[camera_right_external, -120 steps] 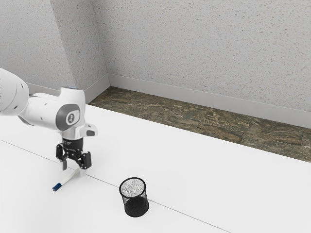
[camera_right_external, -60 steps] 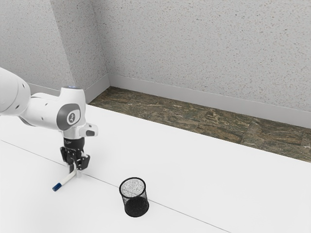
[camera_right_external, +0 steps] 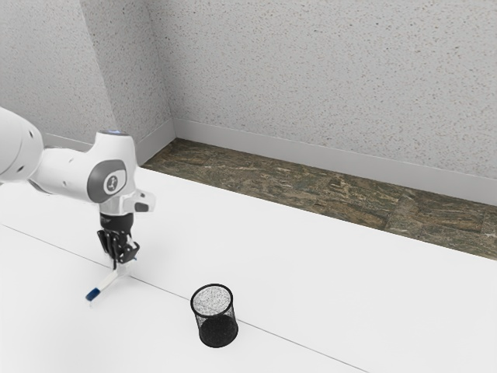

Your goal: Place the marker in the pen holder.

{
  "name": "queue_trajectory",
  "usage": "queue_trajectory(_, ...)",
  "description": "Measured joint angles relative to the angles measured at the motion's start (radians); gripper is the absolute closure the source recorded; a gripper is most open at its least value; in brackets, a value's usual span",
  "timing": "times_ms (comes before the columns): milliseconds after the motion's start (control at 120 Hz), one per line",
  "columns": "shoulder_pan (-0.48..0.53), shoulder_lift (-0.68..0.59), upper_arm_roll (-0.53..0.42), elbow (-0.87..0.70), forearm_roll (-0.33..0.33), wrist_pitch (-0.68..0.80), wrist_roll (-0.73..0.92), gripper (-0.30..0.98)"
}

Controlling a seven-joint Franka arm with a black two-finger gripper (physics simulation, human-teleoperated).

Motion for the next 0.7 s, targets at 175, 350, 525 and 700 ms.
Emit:
queue_trajectory(175, -0.008, -0.168, -0.058, -0.026, 0.057, 0.055, -0.002, 0.79)
queue_trajectory(350, -0.047, -0.447, -0.262, -0.198, 0.089, 0.302, -0.046, 0.79)
queue_trajectory(525, -0.067, -0.656, -0.460, -0.337, 0.098, 0.412, -0.169, 0.79)
queue_trajectory(700, -0.067, -0.695, -0.589, -0.372, 0.092, 0.465, -0.316, 0.79)
